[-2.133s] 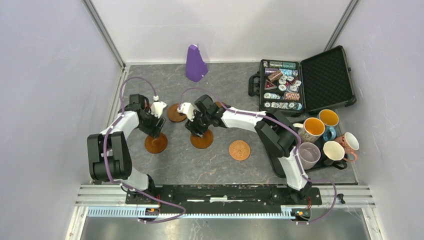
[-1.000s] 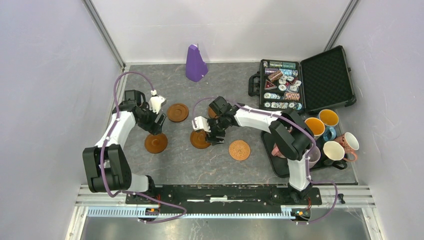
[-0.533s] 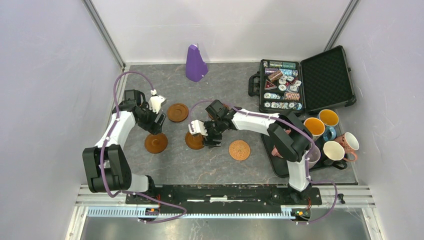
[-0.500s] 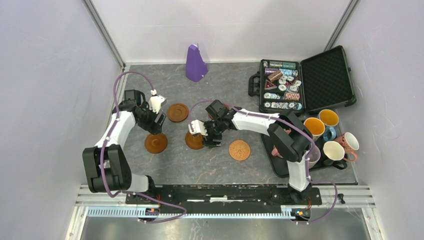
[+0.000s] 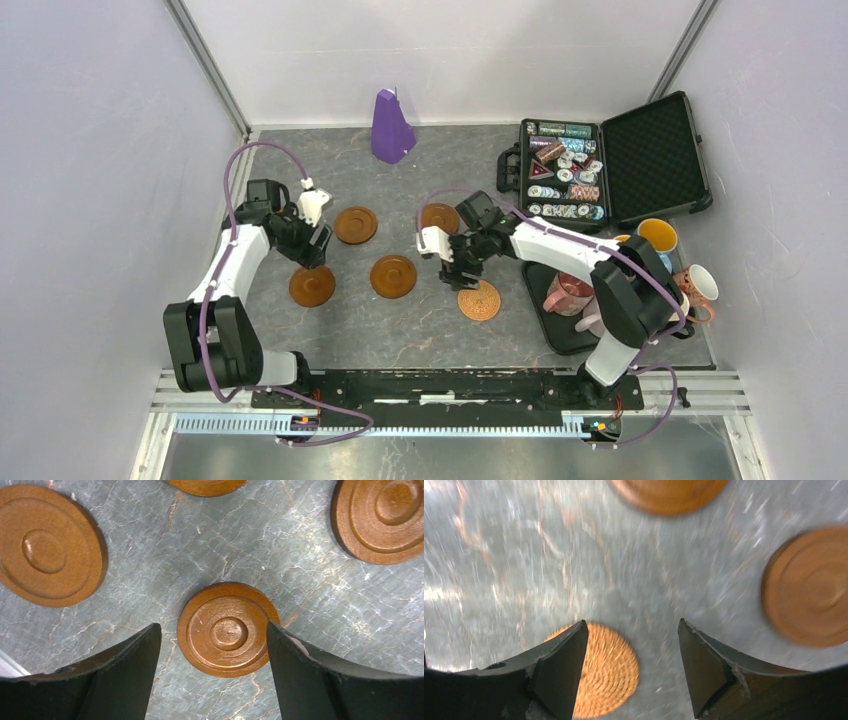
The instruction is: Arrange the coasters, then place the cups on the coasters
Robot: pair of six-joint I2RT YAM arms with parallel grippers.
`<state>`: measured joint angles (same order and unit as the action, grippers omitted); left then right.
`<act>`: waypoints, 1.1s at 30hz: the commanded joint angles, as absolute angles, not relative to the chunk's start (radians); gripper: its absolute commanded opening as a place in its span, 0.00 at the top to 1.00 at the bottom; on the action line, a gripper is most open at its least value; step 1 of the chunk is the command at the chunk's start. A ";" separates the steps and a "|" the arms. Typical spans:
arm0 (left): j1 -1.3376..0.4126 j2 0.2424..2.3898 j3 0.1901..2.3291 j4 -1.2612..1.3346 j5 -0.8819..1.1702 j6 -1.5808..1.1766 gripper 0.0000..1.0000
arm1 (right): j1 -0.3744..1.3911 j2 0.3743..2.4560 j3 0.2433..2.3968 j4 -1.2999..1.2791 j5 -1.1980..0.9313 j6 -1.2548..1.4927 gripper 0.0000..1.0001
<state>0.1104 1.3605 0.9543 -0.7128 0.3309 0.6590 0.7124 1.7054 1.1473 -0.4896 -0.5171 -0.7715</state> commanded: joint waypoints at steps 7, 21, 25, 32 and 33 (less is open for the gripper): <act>-0.082 1.392 0.997 -0.671 0.451 0.525 0.22 | 0.628 1.630 0.930 -0.528 -0.388 -0.792 0.33; -0.318 1.609 1.073 -0.470 0.425 0.384 0.30 | 0.628 1.751 0.979 -0.356 -0.417 -0.646 0.45; -0.337 1.658 1.085 -0.460 0.426 0.394 0.34 | 0.632 1.791 1.022 -0.334 -0.423 -0.627 0.45; -0.363 1.691 1.072 -0.460 0.442 0.425 0.40 | 0.632 1.819 1.062 -0.331 -0.422 -0.629 0.45; -0.366 1.693 1.067 -0.460 0.445 0.429 0.40 | 0.632 1.820 1.065 -0.336 -0.425 -0.632 0.45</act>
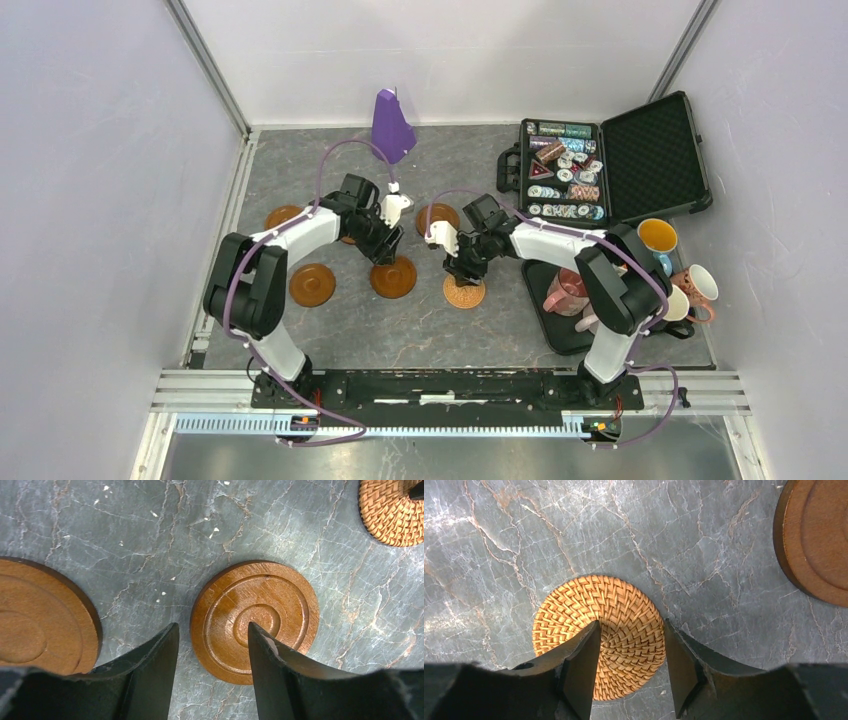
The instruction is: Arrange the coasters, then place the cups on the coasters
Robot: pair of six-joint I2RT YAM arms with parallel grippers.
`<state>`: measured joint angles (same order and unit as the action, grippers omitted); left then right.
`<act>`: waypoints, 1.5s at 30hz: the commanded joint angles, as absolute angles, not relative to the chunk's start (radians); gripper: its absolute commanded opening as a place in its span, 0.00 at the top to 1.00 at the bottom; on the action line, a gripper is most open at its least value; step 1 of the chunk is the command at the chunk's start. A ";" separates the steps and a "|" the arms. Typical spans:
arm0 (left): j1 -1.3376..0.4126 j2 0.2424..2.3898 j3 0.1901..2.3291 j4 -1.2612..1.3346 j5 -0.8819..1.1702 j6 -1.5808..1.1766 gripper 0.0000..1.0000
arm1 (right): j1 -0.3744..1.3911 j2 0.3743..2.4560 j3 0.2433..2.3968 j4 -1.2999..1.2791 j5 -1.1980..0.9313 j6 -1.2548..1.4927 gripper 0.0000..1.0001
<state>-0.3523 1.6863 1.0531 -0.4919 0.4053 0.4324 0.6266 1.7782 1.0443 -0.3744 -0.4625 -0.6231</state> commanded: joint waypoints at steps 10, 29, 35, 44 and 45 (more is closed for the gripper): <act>-0.388 1.707 1.012 -0.457 0.462 0.453 0.45 | 0.623 1.799 1.094 -0.352 -0.460 -0.612 0.38; -0.393 1.593 0.980 -0.492 0.450 0.500 0.47 | 0.621 1.841 1.135 -0.347 -0.466 -0.607 0.38; -0.392 1.629 1.032 -0.383 0.398 0.415 0.41 | 0.617 1.827 1.121 -0.346 -0.467 -0.606 0.38; -0.393 1.726 1.075 -0.378 0.415 0.415 0.40 | 0.603 1.827 1.118 -0.332 -0.472 -0.589 0.36; -0.394 1.729 1.075 -0.388 0.429 0.418 0.40 | 0.603 1.827 1.117 -0.332 -0.472 -0.589 0.36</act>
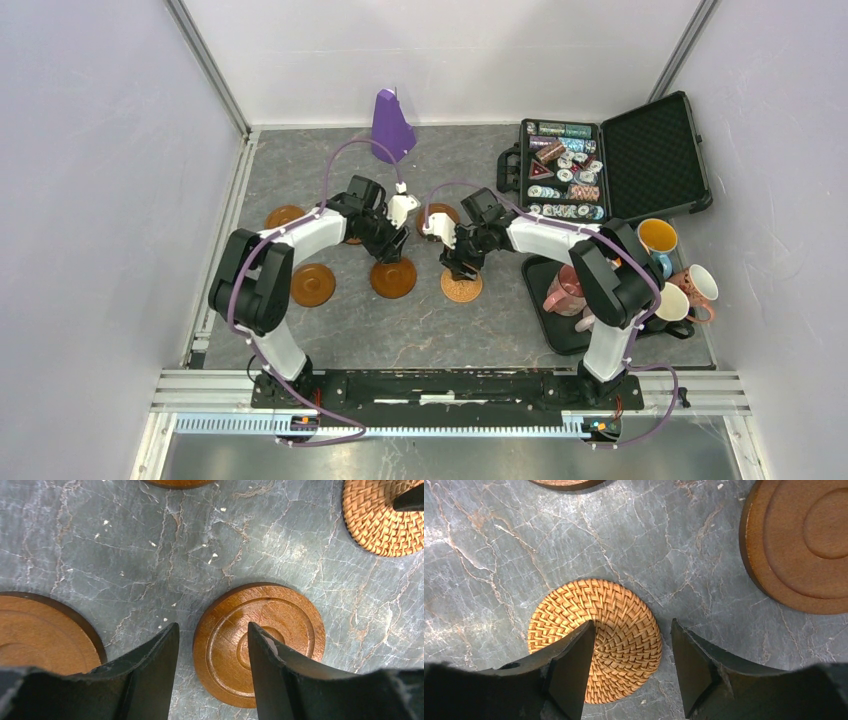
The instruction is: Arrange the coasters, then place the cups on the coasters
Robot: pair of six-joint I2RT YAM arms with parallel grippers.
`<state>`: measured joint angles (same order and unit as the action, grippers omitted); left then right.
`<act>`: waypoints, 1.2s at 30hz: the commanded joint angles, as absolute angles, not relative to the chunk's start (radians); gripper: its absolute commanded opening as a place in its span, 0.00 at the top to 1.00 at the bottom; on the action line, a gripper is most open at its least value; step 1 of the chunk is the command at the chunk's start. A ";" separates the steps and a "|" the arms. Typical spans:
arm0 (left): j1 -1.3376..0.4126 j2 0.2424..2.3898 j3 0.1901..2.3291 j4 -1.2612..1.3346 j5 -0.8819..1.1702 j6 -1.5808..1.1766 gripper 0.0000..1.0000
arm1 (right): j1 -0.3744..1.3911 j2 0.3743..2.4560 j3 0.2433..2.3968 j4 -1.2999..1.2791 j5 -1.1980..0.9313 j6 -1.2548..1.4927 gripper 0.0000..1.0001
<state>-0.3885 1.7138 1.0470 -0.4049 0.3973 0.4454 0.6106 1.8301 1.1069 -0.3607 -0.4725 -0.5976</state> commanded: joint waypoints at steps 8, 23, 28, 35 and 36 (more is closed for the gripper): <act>-0.394 1.710 1.046 -0.450 0.474 0.435 0.45 | 0.601 1.824 1.103 -0.326 -0.485 -0.594 0.36; -0.402 1.665 0.999 -0.473 0.469 0.439 0.45 | 0.601 1.779 1.025 -0.340 -0.514 -0.615 0.38; -0.400 1.621 1.005 -0.430 0.448 0.393 0.39 | 0.603 1.747 0.980 -0.343 -0.531 -0.616 0.40; -0.400 1.560 1.035 -0.421 0.427 0.371 0.23 | 0.602 1.734 1.017 -0.316 -0.544 -0.564 0.27; -0.400 1.549 1.038 -0.427 0.422 0.373 0.21 | 0.603 1.730 1.041 -0.313 -0.547 -0.550 0.25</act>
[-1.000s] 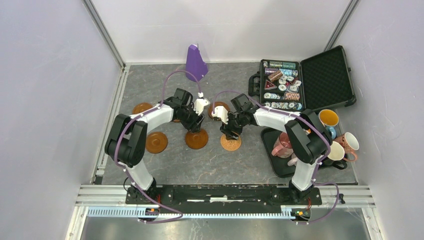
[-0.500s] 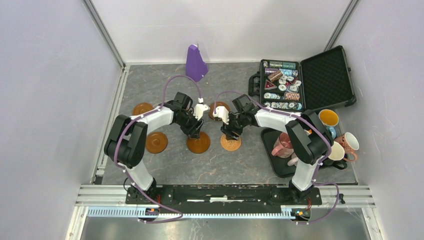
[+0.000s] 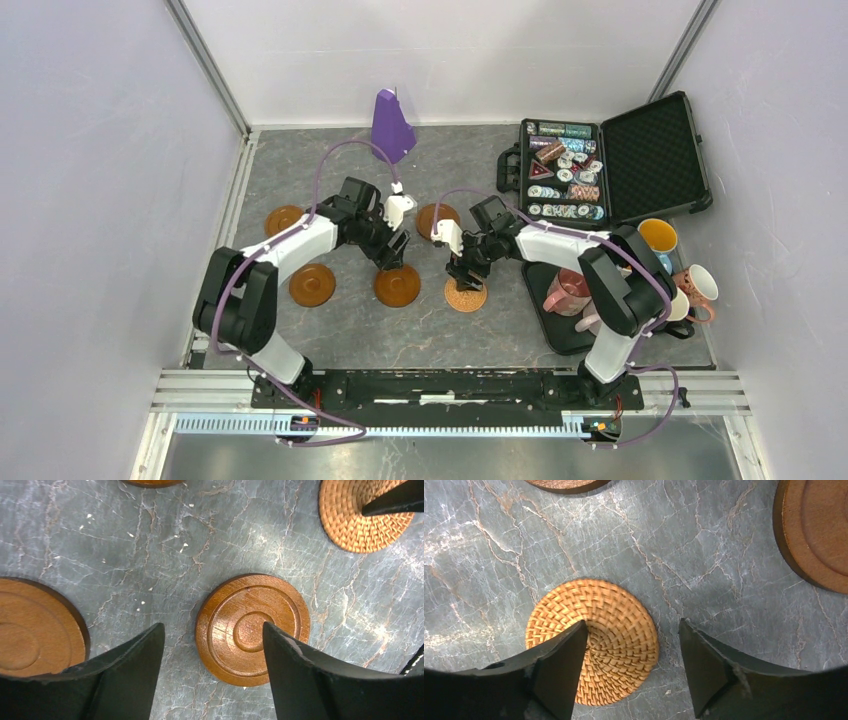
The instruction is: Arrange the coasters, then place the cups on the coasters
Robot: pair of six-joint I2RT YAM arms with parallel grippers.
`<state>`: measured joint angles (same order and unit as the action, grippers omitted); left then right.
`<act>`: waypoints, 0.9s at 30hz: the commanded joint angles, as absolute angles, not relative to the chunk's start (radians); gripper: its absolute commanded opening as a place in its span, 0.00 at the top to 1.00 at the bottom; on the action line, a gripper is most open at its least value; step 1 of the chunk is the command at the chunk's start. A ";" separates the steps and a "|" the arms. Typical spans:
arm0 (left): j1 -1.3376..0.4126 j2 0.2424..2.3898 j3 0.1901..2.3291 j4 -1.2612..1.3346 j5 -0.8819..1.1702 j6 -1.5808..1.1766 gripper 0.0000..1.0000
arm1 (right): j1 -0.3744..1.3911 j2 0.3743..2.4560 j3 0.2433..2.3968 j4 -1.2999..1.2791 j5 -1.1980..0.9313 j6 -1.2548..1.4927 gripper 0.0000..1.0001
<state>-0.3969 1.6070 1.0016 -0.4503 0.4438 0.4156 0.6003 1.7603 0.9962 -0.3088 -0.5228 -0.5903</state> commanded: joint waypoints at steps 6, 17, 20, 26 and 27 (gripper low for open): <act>-0.403 1.462 1.056 -0.453 0.422 0.359 0.15 | 0.593 1.648 1.178 -0.313 -0.581 -0.464 0.12; -0.657 1.527 1.163 -0.341 0.321 0.065 0.20 | 0.349 1.323 1.183 -0.461 -0.510 -0.472 0.07; -0.773 1.585 1.193 -0.268 0.208 -0.097 0.20 | 0.234 1.238 1.153 -0.468 -0.502 -0.445 0.06; -0.921 1.753 1.312 -0.206 0.102 -0.322 0.09 | 0.060 1.183 1.128 -0.440 -0.456 -0.314 0.07; -0.950 1.787 1.333 -0.206 0.037 -0.340 0.09 | 0.044 1.178 1.119 -0.435 -0.450 -0.301 0.07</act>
<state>-0.8745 1.6978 1.2388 -0.2871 0.2035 -0.1215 0.1013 1.1957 1.1465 -0.4427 -0.4812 -0.3981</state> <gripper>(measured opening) 0.901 0.938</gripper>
